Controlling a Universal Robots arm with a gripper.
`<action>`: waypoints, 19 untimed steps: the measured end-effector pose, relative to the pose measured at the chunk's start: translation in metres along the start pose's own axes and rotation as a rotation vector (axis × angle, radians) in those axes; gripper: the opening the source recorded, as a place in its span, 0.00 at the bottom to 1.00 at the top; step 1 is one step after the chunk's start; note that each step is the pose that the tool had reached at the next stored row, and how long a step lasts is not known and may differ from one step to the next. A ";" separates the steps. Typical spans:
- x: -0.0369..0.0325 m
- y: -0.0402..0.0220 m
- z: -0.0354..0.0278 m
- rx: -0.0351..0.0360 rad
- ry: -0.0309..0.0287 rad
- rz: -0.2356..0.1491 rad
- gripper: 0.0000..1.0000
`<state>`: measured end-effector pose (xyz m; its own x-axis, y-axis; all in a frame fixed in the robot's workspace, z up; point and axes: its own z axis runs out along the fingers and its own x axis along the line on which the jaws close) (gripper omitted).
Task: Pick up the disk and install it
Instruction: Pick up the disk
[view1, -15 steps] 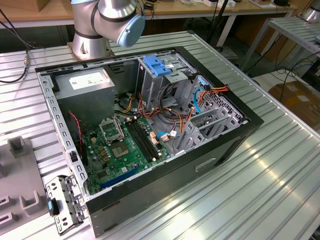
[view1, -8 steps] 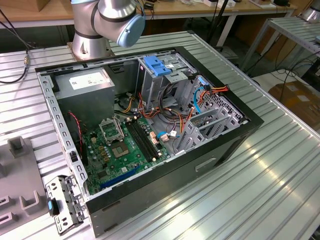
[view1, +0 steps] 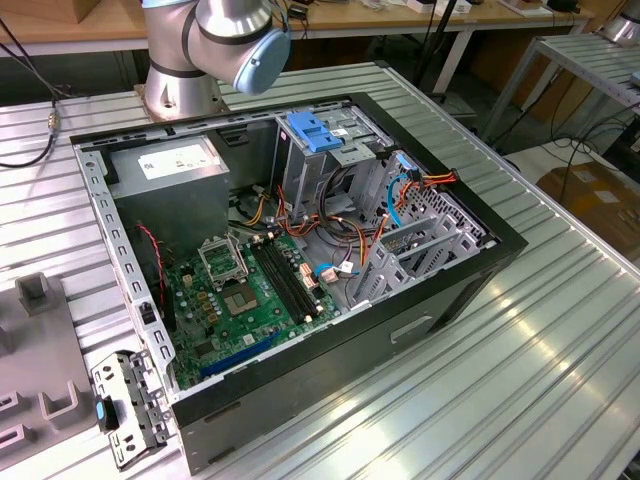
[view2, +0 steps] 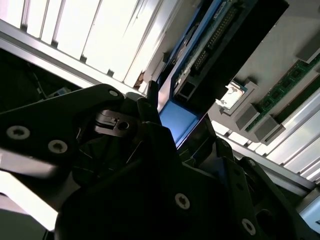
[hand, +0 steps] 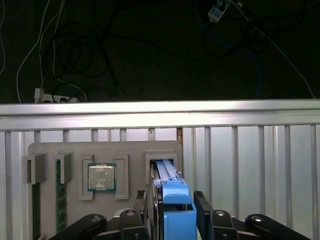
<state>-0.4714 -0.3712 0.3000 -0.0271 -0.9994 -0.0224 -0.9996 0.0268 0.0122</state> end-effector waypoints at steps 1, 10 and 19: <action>0.0001 -0.0001 0.0000 -0.0001 0.0001 0.001 0.50; 0.0004 -0.0005 0.0033 0.0000 0.0035 0.012 0.50; 0.0004 -0.0005 0.0038 0.0002 0.0035 0.013 0.50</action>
<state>-0.4709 -0.3716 0.2962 -0.0397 -0.9990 -0.0187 -0.9991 0.0395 0.0123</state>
